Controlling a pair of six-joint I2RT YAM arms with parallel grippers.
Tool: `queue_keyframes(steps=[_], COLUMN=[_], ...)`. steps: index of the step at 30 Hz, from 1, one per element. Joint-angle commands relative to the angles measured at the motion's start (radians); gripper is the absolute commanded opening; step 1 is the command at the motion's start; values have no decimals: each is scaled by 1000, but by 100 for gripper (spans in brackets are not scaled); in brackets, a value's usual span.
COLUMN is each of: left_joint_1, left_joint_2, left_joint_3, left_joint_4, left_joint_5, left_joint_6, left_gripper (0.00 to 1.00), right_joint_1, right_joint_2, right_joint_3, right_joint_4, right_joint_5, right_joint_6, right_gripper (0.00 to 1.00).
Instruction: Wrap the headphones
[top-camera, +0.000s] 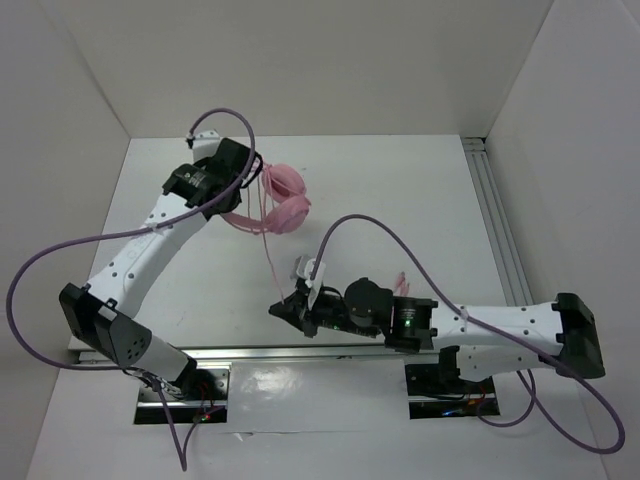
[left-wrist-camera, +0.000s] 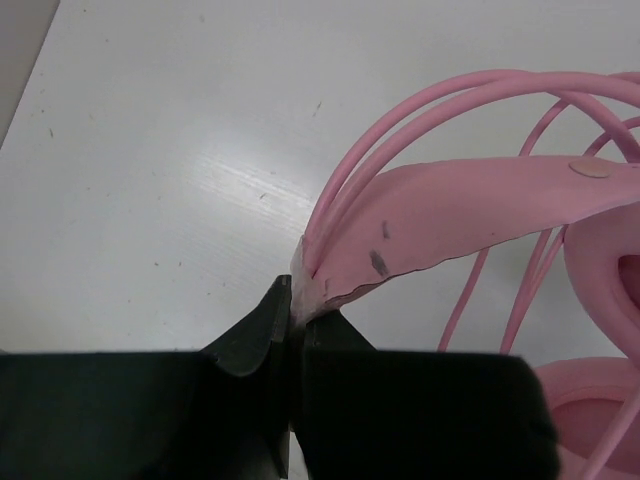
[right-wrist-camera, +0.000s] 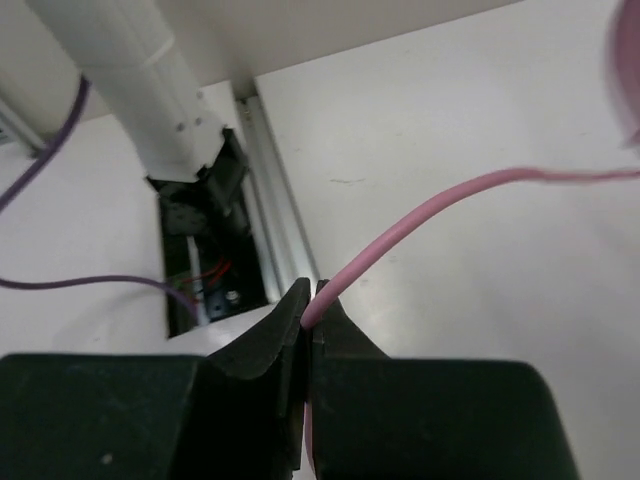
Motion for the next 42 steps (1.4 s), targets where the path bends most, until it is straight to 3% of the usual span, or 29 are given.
queue_keyframes(steps=[1, 5, 12, 16, 20, 24, 28, 29, 30, 36, 42], left_joint_1=[-33, -163, -297, -367, -367, -367, -367, -367, -367, -367, -367], left_joint_2=[-108, -119, -298, -414, -465, -484, -411, -397, -381, -237, -200], left_joint_3=[-114, -200, -353, -363, -302, -199, -3, 71, 112, 410, 446], left_joint_4=[193, 136, 167, 167, 176, 176, 84, 73, 58, -23, -33], left_joint_5=[9, -70, -8, 74, 284, 464, 545, 562, 590, 526, 446], left_joint_6=[127, 170, 283, 343, 457, 518, 531, 531, 531, 439, 311], left_gripper=[0, 0, 0, 0, 0, 0, 0, 0, 0, 0, 0], right_joint_1=[-32, -129, -458, -632, -825, -839, -848, -848, -848, -830, -790], right_joint_2=[-39, -39, 21, 54, 132, 220, 246, 246, 236, 248, 341], right_joint_3=[156, 308, 425, 437, 498, 530, 485, 457, 399, 235, 201], right_joint_4=[-301, -429, -516, -460, -441, -420, -319, -277, -190, 132, 269], right_joint_5=[133, 175, 124, 19, -286, -386, -520, -549, -604, -747, -747], right_joint_6=[-183, -295, -389, -389, -342, -304, -216, -189, -138, 40, 118], right_gripper=[0, 0, 0, 0, 3, 9, 12, 15, 24, 30, 34])
